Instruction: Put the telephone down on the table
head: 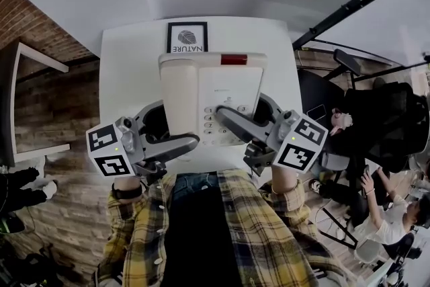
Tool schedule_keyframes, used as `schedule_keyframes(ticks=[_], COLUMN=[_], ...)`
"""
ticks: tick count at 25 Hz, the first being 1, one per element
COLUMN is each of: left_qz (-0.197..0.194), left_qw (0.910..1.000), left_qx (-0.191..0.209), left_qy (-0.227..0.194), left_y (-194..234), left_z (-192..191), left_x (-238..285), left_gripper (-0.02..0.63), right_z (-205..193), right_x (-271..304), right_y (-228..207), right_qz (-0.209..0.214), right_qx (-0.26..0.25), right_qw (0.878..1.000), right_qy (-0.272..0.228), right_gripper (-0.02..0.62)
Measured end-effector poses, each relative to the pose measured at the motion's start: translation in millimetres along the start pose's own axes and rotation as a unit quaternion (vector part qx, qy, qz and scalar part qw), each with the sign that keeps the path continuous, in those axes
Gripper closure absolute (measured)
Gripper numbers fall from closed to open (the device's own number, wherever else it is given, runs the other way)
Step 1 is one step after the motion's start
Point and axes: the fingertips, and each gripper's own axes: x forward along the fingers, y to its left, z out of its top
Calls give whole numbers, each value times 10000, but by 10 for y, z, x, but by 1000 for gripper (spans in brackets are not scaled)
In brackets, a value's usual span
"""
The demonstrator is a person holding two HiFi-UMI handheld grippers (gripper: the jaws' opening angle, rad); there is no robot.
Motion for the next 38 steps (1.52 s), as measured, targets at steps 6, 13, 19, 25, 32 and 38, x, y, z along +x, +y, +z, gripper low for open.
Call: schedule_keyframes(ticks=[6,13,19,25,32,38], left_qz=[36,174,276,333,375,447], left_qw=[9999,9991,9976,9954,9931,9888], left_qx=[-109,-372,-599,-862,-1047,-1360], left_qy=[45,139,202,251,366,422], left_y=[46,157,254,372,580,774], left_z=[-98,-307,-505,-702,-933,-1141], left_x=[12,12,10,30,-18,-15], left_gripper=[213,213,213,213,213,213], right_z=[-87,-289,-480,-668,-930,-1161], right_x=[-31,-63,-106,-158,-138,-166], right_y=[-65,-205,-330,-475,-672,-877], right_qz=[-54,-95,-152,-276,-400,-602], right_qx=[104,343,545,753,972,1268], right_qw=[9999,9989,9972,9951,9918,9874], right_qy=[92,310,483,580,723,736], right_gripper=[316,316,316,316,316,314])
